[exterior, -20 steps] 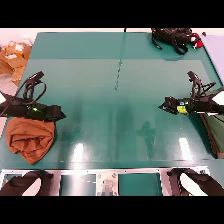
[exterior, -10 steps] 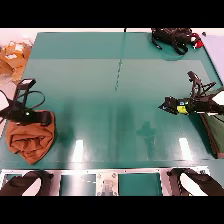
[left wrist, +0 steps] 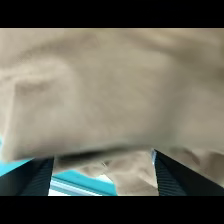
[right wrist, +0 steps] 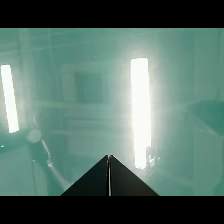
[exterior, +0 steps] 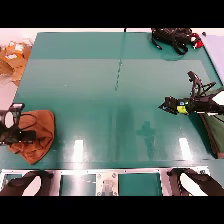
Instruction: Fold the shirts.
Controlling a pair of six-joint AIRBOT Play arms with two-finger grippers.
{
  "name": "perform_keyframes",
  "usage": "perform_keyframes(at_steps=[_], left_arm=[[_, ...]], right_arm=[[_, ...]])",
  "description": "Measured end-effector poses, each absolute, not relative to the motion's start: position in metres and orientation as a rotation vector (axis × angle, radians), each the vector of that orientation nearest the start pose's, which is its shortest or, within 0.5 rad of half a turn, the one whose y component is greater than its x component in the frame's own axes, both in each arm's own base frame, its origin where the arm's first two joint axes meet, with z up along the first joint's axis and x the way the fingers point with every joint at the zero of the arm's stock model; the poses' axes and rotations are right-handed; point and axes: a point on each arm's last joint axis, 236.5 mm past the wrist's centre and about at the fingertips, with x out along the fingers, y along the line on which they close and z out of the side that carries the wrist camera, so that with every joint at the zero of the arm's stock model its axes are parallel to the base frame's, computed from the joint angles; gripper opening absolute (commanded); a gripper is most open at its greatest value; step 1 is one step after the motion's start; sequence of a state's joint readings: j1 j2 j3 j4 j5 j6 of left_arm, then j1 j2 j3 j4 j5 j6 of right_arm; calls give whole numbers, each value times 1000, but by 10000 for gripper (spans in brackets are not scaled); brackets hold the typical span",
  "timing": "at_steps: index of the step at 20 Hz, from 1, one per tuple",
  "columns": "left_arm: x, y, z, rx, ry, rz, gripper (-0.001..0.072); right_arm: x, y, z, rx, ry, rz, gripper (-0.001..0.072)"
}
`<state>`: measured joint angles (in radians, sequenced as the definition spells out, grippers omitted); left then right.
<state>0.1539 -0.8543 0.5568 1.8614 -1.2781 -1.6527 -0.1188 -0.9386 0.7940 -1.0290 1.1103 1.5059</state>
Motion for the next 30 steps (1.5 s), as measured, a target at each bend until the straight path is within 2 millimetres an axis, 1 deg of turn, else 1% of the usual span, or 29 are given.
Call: perform_keyframes(at_steps=[3, 4, 5, 6, 7, 9, 12, 14, 16, 18, 20, 22, 24, 25, 26, 27, 28, 29, 30], left_arm=[[173, 97, -78, 103, 1565, 333, 674], [173, 96, -84, 103, 1558, 328, 556], [174, 96, -88, 103, 1546, 324, 215], [176, 96, -90, 102, 1533, 321, 28], [180, 95, -91, 98, 1515, 314, 23], [192, 93, -88, 83, 1475, 304, 22], [221, 81, -68, 48, 1391, 235, 21], [246, 60, -46, 21, 1326, 135, 21], [272, 28, -17, 23, 1250, 5, 21], [296, -19, 17, 47, 1151, -152, 20], [314, -73, 52, 70, 1033, -307, 21], [325, -138, 94, 83, 875, -471, 20], [329, -193, 131, 72, 724, -597, 21], [328, -217, 145, 52, 669, -648, 21], [327, -241, 154, 30, 631, -701, 22], [324, -263, 157, 11, 613, -750, 23], [320, -287, 155, -8, 606, -801, 27], [318, -308, 149, -27, 610, -840, 235], [316, -327, 137, -46, 632, -871, 656]], right_arm=[[310, 73, 25, 526, 1177, 205, 16], [310, 73, 25, 526, 1177, 205, 16], [310, 73, 25, 526, 1177, 205, 16], [310, 73, 25, 526, 1177, 205, 16], [310, 73, 25, 526, 1177, 205, 15], [310, 73, 25, 526, 1177, 205, 16], [310, 73, 25, 526, 1177, 205, 16], [310, 73, 25, 526, 1177, 205, 16], [310, 73, 25, 526, 1177, 205, 16], [310, 73, 26, 526, 1176, 205, 16], [310, 73, 26, 525, 1176, 205, 16], [310, 73, 26, 525, 1176, 206, 16], [311, 73, 26, 525, 1175, 206, 16], [311, 73, 26, 525, 1175, 206, 16], [311, 73, 26, 525, 1175, 206, 17], [311, 73, 26, 525, 1175, 206, 17], [311, 73, 26, 525, 1175, 206, 66], [311, 73, 26, 525, 1175, 206, 223], [311, 73, 26, 525, 1175, 206, 365]])
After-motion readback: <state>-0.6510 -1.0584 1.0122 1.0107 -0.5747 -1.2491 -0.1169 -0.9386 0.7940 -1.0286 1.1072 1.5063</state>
